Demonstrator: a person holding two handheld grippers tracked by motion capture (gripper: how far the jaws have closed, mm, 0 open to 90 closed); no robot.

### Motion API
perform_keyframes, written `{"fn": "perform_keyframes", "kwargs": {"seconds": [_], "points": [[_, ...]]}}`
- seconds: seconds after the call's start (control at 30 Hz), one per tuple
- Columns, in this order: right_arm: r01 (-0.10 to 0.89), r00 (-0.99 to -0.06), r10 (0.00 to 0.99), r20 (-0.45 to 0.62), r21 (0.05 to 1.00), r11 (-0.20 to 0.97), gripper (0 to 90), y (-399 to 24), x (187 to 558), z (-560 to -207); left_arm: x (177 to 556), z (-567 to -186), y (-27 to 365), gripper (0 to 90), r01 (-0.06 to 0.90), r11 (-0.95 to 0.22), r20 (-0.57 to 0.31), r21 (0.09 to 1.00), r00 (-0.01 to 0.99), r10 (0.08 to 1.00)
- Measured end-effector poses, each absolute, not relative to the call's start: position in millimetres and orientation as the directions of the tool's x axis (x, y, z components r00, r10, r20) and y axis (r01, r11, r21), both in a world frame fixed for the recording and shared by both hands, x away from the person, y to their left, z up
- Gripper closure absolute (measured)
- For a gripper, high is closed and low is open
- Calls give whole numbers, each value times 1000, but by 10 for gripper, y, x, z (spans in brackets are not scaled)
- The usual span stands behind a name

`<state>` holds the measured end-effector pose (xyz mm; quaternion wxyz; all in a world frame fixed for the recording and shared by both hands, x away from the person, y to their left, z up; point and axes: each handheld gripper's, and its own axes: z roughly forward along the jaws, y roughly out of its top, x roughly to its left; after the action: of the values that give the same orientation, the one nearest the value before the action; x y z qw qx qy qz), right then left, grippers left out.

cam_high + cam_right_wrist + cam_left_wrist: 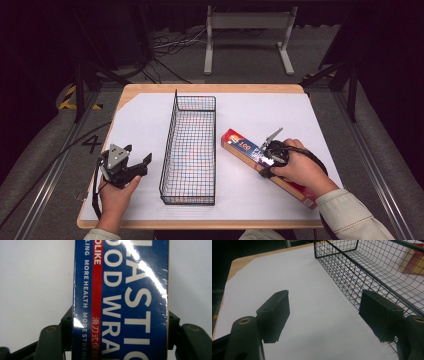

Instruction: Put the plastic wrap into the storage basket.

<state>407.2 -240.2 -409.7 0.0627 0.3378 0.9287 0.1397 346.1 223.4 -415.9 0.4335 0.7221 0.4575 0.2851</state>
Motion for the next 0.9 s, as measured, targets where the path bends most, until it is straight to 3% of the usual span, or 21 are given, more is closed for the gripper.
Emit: {"fn": "perform_keyframes", "kwargs": {"seconds": [0.33, 0.9], "points": [[625, -750, 661, -22, 302, 720, 401, -2384, 4082, -4027, 3457, -4158, 2232, 248, 412, -201, 12, 889, 416, 909], [691, -678, 735, 6, 346, 634, 401, -2287, 4089, -3614, 3380, -4222, 2255, 248, 421, -202, 3, 884, 428, 904]]}}
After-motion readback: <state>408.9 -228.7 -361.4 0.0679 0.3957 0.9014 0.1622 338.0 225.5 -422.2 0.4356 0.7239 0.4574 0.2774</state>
